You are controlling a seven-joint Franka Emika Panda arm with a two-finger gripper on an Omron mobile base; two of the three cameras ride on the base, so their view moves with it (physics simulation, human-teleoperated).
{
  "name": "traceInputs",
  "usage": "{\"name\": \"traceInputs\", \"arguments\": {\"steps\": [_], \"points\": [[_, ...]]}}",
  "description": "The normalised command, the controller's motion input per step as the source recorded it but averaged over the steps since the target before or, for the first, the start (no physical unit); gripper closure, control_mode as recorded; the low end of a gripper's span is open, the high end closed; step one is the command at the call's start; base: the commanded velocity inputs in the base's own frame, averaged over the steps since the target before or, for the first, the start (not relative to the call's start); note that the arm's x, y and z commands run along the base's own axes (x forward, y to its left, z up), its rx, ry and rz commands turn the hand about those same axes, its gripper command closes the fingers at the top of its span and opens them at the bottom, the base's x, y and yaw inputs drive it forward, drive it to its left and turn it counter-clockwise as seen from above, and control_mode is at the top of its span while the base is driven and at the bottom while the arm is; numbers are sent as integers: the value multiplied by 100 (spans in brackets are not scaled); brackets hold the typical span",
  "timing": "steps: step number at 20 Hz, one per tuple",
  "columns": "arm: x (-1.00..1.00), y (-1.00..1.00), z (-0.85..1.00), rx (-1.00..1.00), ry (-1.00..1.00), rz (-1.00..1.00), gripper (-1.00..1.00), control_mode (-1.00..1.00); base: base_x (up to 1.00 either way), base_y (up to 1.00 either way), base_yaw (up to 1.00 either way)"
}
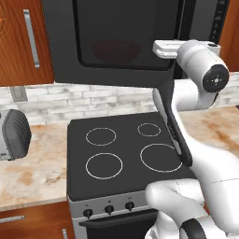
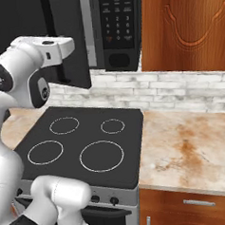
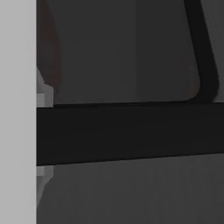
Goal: The microwave is finished heating the chicken drumstick and onion. Take the bowl containing the food and place it on the dining counter.
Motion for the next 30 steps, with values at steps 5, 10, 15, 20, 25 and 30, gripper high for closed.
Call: {"name": "traceInputs", "arguments": {"steps": [5, 10, 15, 20, 25, 30], "points": [[-100, 62, 72, 0, 0, -11, 100, -100, 0, 0, 0], [-100, 55, 44, -3, 0, -7, 100, -100, 0, 0, 0], [-100, 46, -37, -9, 0, -1, -100, -100, 0, 0, 0], [-100, 31, -19, -4, 0, -7, -100, -100, 0, 0, 0], [-100, 20, -39, -9, -1, -7, -100, -100, 0, 0, 0], [-100, -31, -15, -1, -9, -9, -100, -100, 0, 0, 0]]}}
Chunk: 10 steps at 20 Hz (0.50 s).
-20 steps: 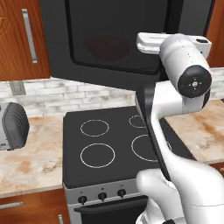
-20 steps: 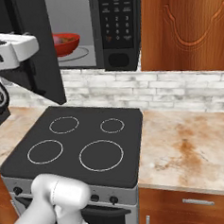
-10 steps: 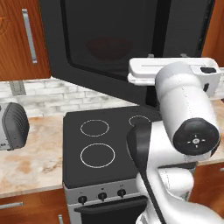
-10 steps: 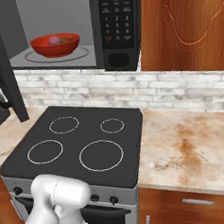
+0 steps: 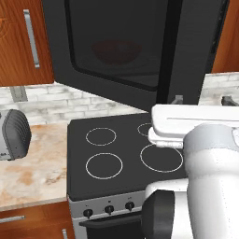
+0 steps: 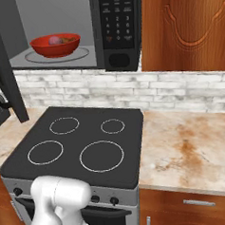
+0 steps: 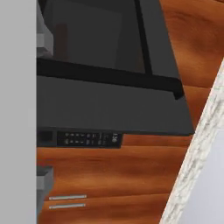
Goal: The microwave is finished heating the chicken drumstick and onion. Take the bowl containing the food and place it on the dining counter.
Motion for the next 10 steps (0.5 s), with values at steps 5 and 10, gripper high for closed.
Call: {"name": "traceInputs", "arguments": {"steps": [5, 10], "points": [[-29, -100, 1, 23, -1, -1, -100, -100, 0, 0, 0], [10, -100, 0, 27, 3, 1, -100, -100, 0, 0, 0]]}}
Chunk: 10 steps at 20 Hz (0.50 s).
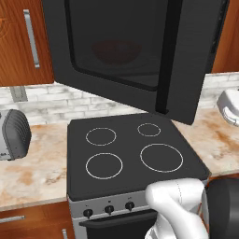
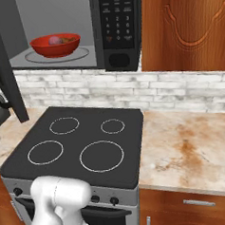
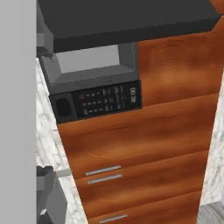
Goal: The microwave is finished heating the chicken drumstick and onion. Take the bowl containing the food and place it on the dining counter.
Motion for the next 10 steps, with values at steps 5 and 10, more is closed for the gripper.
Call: {"name": "traceInputs", "arguments": {"steps": [5, 10], "points": [[46, -100, -9, 19, 14, 19, -100, -100, 0, 0, 0], [71, -86, -48, 34, 37, 30, -100, -100, 0, 0, 0]]}}
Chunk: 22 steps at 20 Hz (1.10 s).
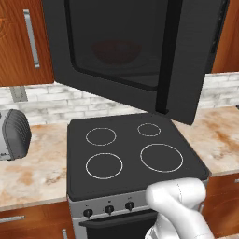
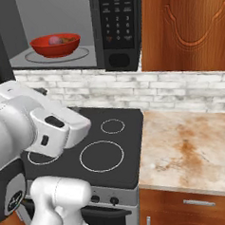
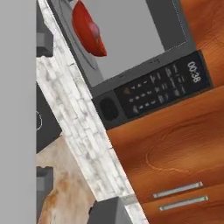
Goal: The microwave is finished heating the chicken drumstick and onion. Take the bowl containing the food and place it on the dining counter.
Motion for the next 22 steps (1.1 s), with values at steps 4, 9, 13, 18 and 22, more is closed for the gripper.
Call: {"name": "traceInputs", "arguments": {"steps": [4, 9, 13, 18, 22], "points": [[76, -51, -42, 45, 42, 32, -100, -100, 0, 0, 0], [100, 11, -47, 50, 48, 23, -100, -100, 0, 0, 0], [100, 70, -22, 43, 27, 17, -100, -100, 0, 0, 0], [90, 100, 0, 20, 18, 23, -100, -100, 0, 0, 0], [43, 100, 0, 12, 12, 19, -100, -100, 0, 0, 0]]}}
